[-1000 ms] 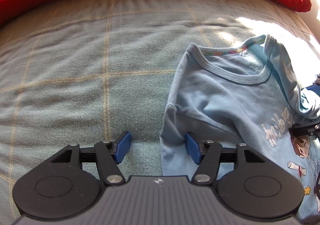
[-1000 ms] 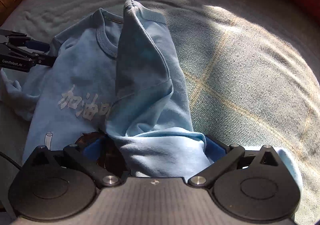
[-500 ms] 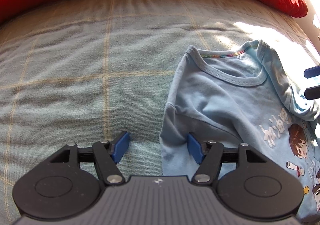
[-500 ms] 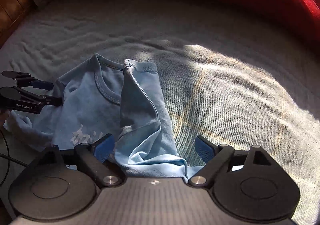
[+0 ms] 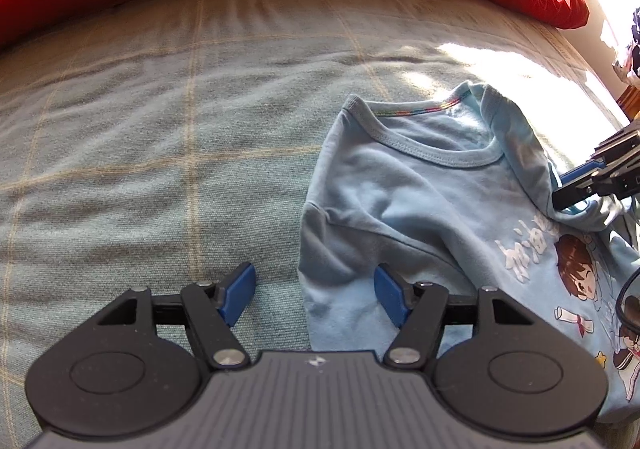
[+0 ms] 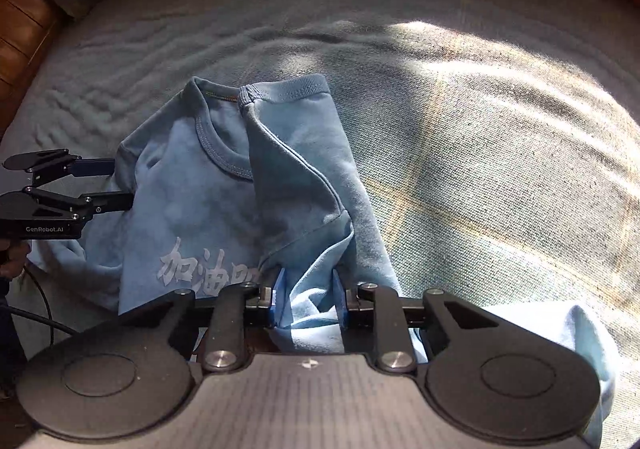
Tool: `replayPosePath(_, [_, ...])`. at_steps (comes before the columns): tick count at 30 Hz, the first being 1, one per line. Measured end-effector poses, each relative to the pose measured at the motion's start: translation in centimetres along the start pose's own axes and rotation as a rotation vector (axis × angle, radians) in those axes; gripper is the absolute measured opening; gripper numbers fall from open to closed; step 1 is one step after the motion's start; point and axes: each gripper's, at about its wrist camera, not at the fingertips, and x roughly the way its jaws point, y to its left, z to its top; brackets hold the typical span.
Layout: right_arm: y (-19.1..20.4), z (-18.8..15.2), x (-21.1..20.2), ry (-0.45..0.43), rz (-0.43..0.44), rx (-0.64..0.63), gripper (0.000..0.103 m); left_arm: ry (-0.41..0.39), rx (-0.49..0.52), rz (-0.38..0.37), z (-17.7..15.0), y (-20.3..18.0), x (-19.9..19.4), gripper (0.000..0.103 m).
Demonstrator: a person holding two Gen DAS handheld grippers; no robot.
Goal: Fold clothes
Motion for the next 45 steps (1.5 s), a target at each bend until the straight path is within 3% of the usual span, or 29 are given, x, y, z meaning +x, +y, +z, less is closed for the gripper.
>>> replayPosePath(2, [0.2,-0.1,-0.1,-0.004,-0.004,-0.011,0.028,-0.001,-0.001,-0.002,0.2,-0.1,0.2,0.064])
replayPosePath(5, [0.7,-0.2,-0.4,-0.016,-0.022,-0.038,0.013,-0.008,0.009,-0.019,0.4,-0.3,0.2,0.038])
replayPosePath(7, [0.8,-0.5,-1.2,-0.032,-0.034,-0.043,0.009,-0.008,0.016,-0.034,0.6,-0.4,0.2,0.014])
replayPosePath(10, [0.8,-0.9,-2.5,-0.061,-0.063,-0.050,0.006,-0.005,0.010,-0.035,0.6,-0.5,-0.1,0.002])
replayPosePath(12, [0.7,-1.2,-3.3,-0.077,-0.102,-0.060,0.006,-0.010,0.013,-0.028,0.8,-0.8,-0.3,0.000])
replayPosePath(21, [-2.4,-1.7,-7.2,-0.144,-0.315,-0.049,0.005,-0.078,0.076,-0.009,4.1,-2.0,-3.5,0.000])
replayPosePath(27, [-5.9,-2.7,-8.5,-0.156,-0.413,0.030,0.005,-0.125,0.140,0.018,7.6,-2.9,-3.3,0.000])
replayPosePath(30, [-7.4,-3.1,-8.9,-0.163,-0.483,0.052,0.000,-0.151,0.161,0.058,9.5,-2.7,-3.2,0.000])
replayPosePath(34, [-10.0,-3.6,-10.1,-0.175,-0.473,0.123,0.001,-0.172,0.167,0.060,11.6,-2.8,-3.2,0.000])
replayPosePath(39, [-10.7,-3.3,-10.1,-0.213,-0.300,0.150,0.016,-0.108,0.075,0.010,11.7,-1.9,-2.3,0.008])
replayPosePath(41, [-10.6,-2.7,-9.7,-0.218,-0.227,0.153,0.028,-0.053,0.052,-0.010,11.0,-1.3,-1.6,0.021])
replayPosePath(43, [-10.7,-2.3,-9.0,-0.218,-0.193,0.153,0.035,-0.027,0.039,-0.005,10.1,-0.7,-1.2,0.043])
replayPosePath(45, [-11.2,-1.7,-7.7,-0.182,-0.168,0.156,0.046,-0.013,0.025,0.007,9.2,-0.1,-0.9,0.045])
